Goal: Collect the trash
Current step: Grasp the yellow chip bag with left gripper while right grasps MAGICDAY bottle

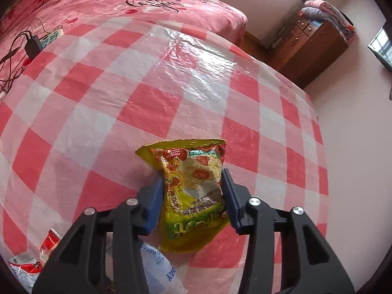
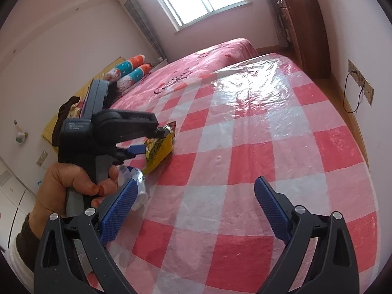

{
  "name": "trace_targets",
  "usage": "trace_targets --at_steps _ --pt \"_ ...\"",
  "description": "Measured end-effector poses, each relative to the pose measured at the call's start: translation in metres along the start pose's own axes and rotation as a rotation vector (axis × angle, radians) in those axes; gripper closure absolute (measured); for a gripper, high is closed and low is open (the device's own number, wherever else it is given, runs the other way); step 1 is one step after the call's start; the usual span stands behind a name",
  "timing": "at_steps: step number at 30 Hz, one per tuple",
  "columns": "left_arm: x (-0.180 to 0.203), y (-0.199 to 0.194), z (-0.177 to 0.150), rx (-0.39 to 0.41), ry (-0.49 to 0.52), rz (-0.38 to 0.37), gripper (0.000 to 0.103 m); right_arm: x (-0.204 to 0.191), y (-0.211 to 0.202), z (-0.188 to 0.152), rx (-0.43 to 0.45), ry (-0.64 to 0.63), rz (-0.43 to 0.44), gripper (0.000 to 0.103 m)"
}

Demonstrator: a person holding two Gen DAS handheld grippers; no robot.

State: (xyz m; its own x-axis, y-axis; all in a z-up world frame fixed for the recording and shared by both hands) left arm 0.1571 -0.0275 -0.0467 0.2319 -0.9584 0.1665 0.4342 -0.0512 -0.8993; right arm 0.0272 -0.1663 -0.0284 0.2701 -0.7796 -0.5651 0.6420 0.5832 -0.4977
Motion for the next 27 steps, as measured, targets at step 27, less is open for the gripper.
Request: trace_targets --at_steps 27 --pt "-0.053 -0.075 -0.005 0.054 0.003 -0.279 0.071 -0.064 0.075 -0.034 -0.183 -0.213 0.028 0.008"
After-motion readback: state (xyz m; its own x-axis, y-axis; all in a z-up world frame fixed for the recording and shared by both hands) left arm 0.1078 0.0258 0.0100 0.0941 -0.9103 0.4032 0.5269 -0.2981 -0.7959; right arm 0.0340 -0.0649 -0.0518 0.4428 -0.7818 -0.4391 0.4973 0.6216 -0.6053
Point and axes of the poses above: each gripper's, at about its wrist camera, not at the fingertips, and y roughly the way its jaws point, x to its right, z to its top, the point moved 8 cm from there along y, roughly the way its jaws point, and after that the axes turned 10 degrees about z, right-handed, at the moved point
